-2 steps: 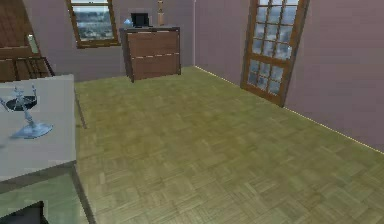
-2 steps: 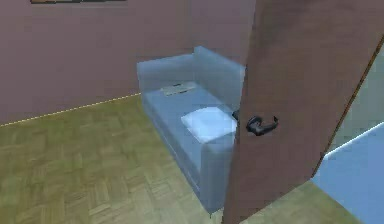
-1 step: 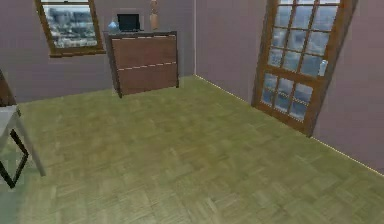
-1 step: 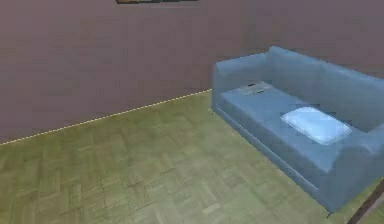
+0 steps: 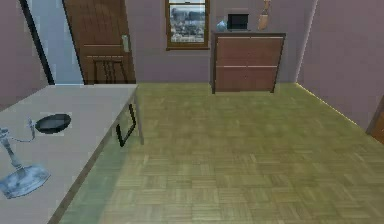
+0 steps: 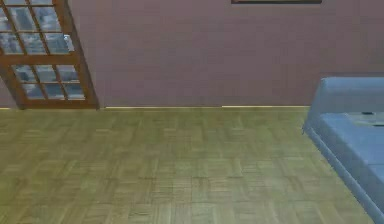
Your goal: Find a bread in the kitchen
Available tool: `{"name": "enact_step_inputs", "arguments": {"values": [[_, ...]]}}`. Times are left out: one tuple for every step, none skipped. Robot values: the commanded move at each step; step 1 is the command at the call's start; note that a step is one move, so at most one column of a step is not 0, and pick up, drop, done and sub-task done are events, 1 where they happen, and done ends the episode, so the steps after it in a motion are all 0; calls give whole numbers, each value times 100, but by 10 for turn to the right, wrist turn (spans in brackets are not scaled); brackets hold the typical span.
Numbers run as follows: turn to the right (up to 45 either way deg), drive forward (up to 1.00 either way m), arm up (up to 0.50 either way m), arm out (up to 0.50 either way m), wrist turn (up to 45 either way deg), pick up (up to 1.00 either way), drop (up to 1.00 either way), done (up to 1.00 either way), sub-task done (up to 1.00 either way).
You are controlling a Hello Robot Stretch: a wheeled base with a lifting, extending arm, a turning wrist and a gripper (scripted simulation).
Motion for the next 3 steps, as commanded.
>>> {"name": "enact_step_inputs", "arguments": {"values": [[0,100,0,0,0,0,0,0,0],[0,100,0,0,0,0,0,0,0],[0,30,0,0,0,0,0,0,0]]}}
